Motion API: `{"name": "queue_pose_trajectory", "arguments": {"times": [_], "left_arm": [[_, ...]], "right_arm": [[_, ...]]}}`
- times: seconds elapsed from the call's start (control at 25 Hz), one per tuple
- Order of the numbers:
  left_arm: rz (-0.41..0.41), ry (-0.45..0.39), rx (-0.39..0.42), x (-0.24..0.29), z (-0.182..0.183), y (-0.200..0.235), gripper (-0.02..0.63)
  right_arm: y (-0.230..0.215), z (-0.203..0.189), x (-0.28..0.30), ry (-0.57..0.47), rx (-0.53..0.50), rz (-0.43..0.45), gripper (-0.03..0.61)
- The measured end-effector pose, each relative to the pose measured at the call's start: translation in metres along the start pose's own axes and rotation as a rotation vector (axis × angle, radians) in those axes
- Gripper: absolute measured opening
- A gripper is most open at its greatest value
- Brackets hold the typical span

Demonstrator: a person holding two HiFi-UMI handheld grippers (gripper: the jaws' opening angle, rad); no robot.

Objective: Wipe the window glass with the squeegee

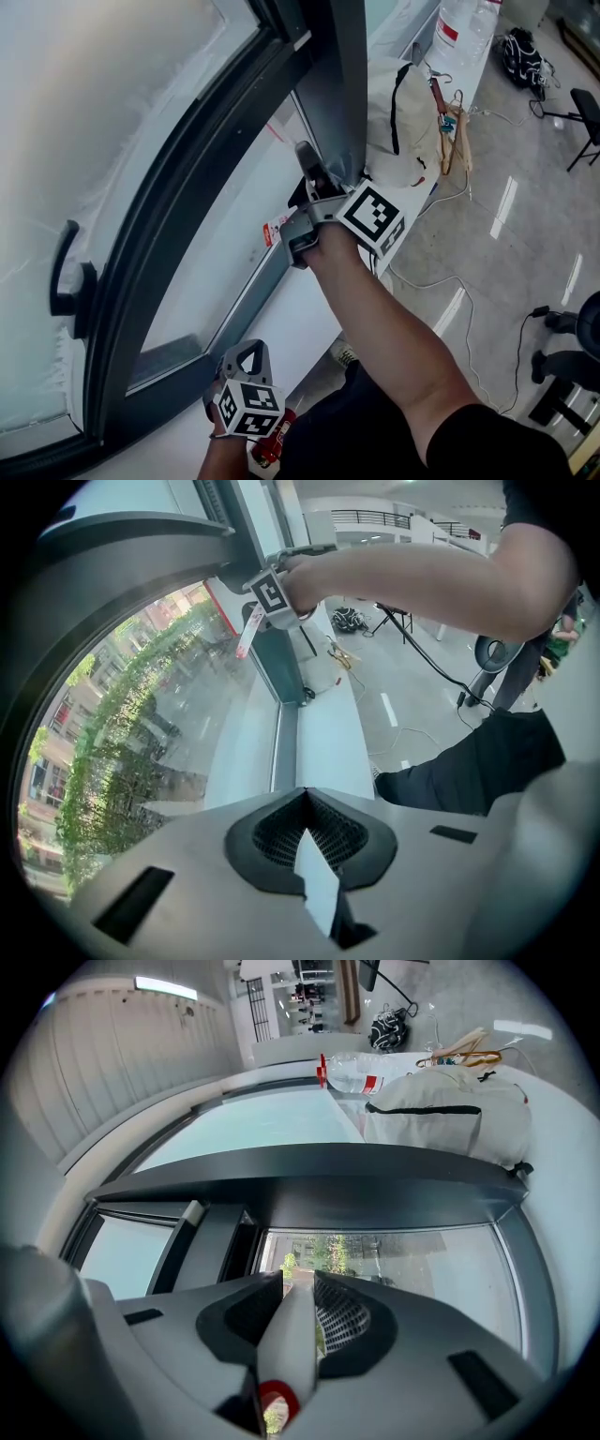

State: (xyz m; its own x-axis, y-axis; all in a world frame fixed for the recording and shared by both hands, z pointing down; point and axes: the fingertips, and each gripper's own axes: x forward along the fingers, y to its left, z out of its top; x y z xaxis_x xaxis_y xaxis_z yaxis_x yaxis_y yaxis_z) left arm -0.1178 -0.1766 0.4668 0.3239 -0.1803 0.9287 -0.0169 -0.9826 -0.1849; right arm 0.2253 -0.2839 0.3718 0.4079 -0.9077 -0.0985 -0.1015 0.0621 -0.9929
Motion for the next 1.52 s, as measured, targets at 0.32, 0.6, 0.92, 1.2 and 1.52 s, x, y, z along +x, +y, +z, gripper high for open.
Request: {"name": "queue_pose_trajectory", "arguments": {"times": [0.32, 0.6, 0.92, 1.2, 1.52], "left_arm": [[0.006, -0.017, -0.060, -0.019, -0.034, -0.009, 0.000], [0.022, -0.023, -0.083, -0.036, -0.063, -0.020, 0.000], [0.042, -0.019, -0.111, -0.050, -0.096, -0.026, 0.000], [0.042, -0.018, -0.134, -0.055, -0.120, -0.027, 0.000], [0.051, -0.019, -0.168, -0.059, -0.136, -0.023, 0.000]], "right_arm": [[0.016, -0.050, -0.023, 0.048, 0.006, 0.008, 0.092], [0.022, -0.092, -0.044, 0.090, 0.008, 0.003, 0.092], [0.019, -0.151, -0.067, 0.150, 0.035, -0.009, 0.092], [0.018, -0.196, -0.087, 0.196, 0.045, -0.023, 0.092], [0.018, -0.229, -0.100, 0.220, 0.063, -0.035, 0.092]]}}
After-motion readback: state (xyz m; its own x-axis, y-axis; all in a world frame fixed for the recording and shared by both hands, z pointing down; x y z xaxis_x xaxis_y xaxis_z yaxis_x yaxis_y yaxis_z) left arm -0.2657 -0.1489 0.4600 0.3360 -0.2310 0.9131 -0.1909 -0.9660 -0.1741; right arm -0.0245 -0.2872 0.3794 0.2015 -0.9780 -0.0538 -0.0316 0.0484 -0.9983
